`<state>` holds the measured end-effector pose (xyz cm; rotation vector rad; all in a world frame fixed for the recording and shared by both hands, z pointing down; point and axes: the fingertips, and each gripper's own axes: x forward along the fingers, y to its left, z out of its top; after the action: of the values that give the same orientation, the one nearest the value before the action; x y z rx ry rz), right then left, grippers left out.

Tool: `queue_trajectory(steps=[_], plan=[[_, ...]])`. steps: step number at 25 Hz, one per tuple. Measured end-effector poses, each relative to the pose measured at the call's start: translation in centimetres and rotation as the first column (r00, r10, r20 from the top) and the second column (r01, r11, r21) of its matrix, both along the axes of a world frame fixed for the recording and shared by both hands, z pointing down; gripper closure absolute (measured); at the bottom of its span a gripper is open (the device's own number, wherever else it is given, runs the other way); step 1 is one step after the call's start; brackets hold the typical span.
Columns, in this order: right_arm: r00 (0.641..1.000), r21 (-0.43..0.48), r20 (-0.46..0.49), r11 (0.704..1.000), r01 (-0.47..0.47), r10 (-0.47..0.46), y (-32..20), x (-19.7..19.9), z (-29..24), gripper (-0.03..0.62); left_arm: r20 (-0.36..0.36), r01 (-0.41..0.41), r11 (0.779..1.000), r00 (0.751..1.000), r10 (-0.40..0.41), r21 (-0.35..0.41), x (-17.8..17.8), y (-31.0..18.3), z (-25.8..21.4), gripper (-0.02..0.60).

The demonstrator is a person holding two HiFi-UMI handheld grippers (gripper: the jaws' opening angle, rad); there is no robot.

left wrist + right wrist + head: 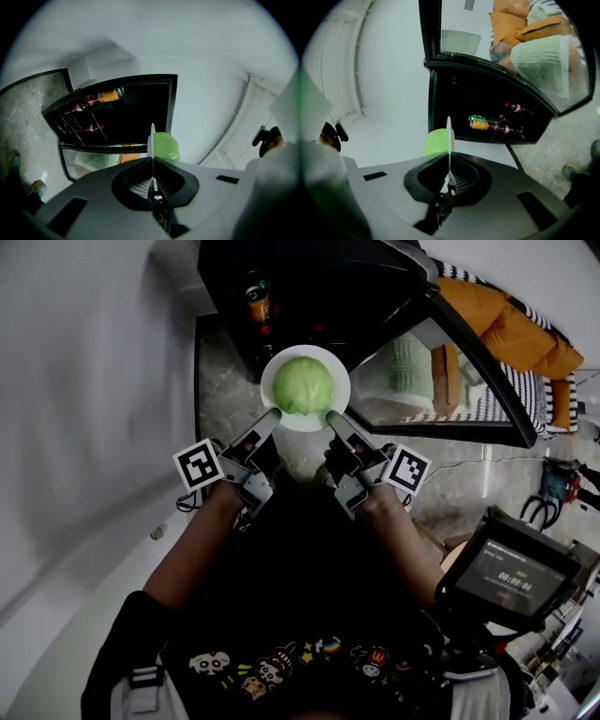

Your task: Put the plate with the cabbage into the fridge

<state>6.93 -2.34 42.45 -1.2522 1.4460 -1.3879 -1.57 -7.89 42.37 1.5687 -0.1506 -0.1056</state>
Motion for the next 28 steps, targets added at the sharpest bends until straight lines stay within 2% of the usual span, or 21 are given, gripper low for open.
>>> queue_trajectory(steps=[13,23,28], plan=[[0.997,0.009,0.011,0.997,0.071,-0.071,0.0,-0.4,0.7,0.577,0.019,0.062,0.998,0.998,-0.063,0.019,-0.8,0.5,0.5,0.572],[0.996,-0.011,0.02,0.996,0.088,-0.088,-0.1,-0.5,0.7,0.577,0.031,0.08,0.997,0.996,-0.08,0.007,-0.9,0.6,0.5,0.571],[0.996,-0.037,0.028,0.995,0.089,-0.088,0.2,-0.5,1.1,0.577,0.067,0.088,0.996,0.994,-0.088,0.002,-1.3,0.8,0.8,0.571]])
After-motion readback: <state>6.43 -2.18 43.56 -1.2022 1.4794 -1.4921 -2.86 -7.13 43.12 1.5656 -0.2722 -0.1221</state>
